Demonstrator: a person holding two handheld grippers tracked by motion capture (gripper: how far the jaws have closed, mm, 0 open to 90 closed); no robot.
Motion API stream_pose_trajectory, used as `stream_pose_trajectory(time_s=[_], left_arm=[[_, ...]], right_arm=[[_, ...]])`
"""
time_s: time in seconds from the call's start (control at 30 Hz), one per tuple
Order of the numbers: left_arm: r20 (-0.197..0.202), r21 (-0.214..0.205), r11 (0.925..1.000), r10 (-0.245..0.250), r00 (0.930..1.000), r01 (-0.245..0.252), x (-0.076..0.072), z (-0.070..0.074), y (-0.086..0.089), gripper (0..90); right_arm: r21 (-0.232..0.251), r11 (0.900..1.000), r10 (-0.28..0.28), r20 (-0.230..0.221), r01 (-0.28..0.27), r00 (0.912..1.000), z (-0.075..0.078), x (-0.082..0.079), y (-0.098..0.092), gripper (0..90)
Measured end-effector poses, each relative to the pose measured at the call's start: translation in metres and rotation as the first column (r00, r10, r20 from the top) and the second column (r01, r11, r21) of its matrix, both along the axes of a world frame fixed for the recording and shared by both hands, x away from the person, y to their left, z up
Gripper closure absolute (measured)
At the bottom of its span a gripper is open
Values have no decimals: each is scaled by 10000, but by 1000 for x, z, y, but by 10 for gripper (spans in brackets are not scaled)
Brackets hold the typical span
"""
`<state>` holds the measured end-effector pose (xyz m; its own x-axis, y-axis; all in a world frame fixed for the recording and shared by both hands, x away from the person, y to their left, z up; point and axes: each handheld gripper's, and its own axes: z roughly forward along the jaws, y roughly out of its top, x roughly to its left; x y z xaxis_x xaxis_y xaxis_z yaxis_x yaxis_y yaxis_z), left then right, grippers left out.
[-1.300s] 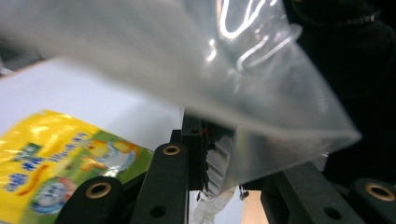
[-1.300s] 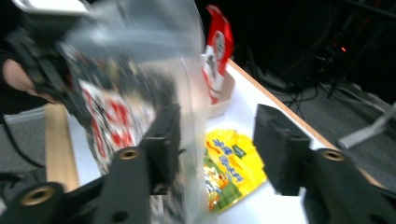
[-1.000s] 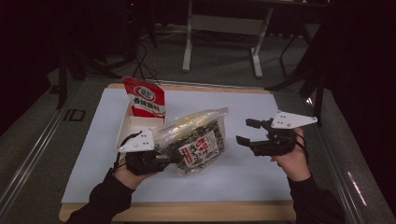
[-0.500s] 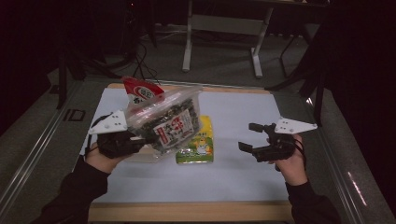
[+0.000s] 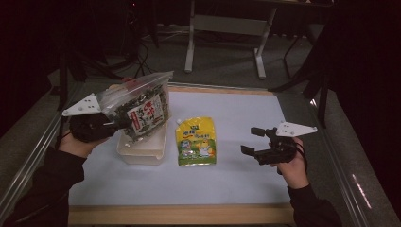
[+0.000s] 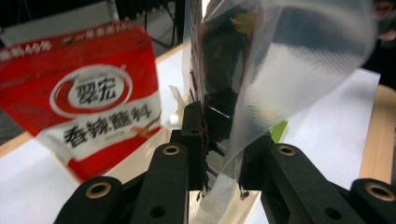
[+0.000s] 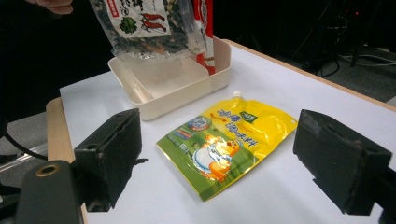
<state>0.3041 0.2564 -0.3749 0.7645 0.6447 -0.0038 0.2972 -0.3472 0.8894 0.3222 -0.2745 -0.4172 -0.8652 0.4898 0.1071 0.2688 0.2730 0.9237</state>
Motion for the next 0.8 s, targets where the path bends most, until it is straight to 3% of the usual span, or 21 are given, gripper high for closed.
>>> stream_pose_trajectory(time_s=[0.13,0.17,0.27,0.43,0.8], left_arm=[[-191,196,9998,66,9998,-62,4,-3,3,781],[-348,510,9987,100,9993,-82,7,-5,4,781],[-607,747,9971,164,9980,-118,12,-10,3,780],[-609,865,9959,306,9977,-253,19,-16,1,780],[-859,993,9951,66,9963,19,37,-32,0,780]], right_arm=[[14,10000,32,-32,-32,10000,-1,1,0,151],[21,10000,51,-55,-51,10000,-1,1,0,151],[-23,9999,104,-80,-104,9999,-3,2,1,153],[-28,9999,116,-113,-116,9999,-4,2,2,154],[-122,9998,145,-144,-147,9998,-7,3,2,155]])
